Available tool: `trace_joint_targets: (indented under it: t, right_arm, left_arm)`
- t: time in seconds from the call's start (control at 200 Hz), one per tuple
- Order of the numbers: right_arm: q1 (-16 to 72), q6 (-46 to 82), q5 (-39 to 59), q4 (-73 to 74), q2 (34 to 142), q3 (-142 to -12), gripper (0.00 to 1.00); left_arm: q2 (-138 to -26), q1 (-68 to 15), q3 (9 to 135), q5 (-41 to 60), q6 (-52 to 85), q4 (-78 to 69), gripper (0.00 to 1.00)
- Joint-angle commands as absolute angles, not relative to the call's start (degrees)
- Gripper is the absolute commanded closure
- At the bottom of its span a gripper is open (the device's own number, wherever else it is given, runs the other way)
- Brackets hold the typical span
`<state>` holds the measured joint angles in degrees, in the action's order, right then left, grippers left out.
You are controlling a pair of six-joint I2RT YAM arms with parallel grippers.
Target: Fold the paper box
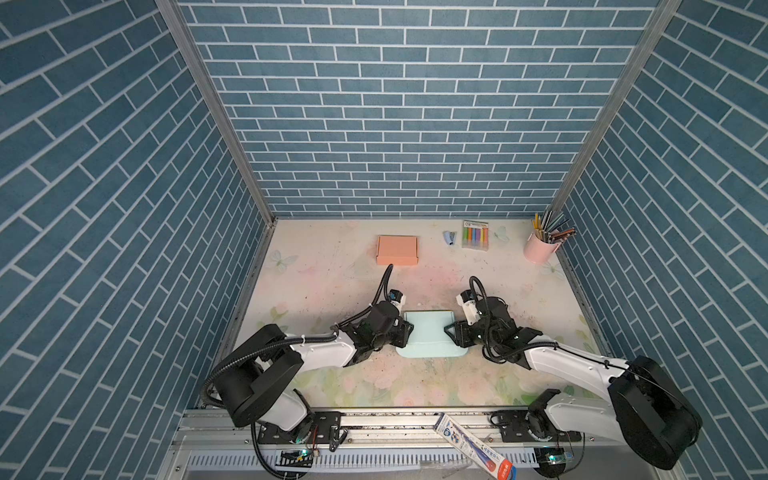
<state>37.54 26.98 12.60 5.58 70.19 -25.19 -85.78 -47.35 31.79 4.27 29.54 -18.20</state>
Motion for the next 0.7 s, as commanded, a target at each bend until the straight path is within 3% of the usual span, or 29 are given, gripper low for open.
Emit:
trace_joint_targets:
  t: [0.0,0.49,0.695]
  right_arm:
    - [37.4,26.8,13.9,7.2,72.3,-26.1,0.55]
    - [37.1,22.6,11.9,6.9,80.3,-34.9,0.54]
    - [36.7,23.3,9.0,4.6,78.8,-34.5,0.42]
  left_arm:
    - [-87.1,-46.4,31.9,4.3,29.0,-17.8,0.61]
    - [-88.5,-41.2,34.2,7.8,27.3,-19.5,0.66]
    - [-87.8,-39.6,34.7,6.8,26.1,-17.6,0.61]
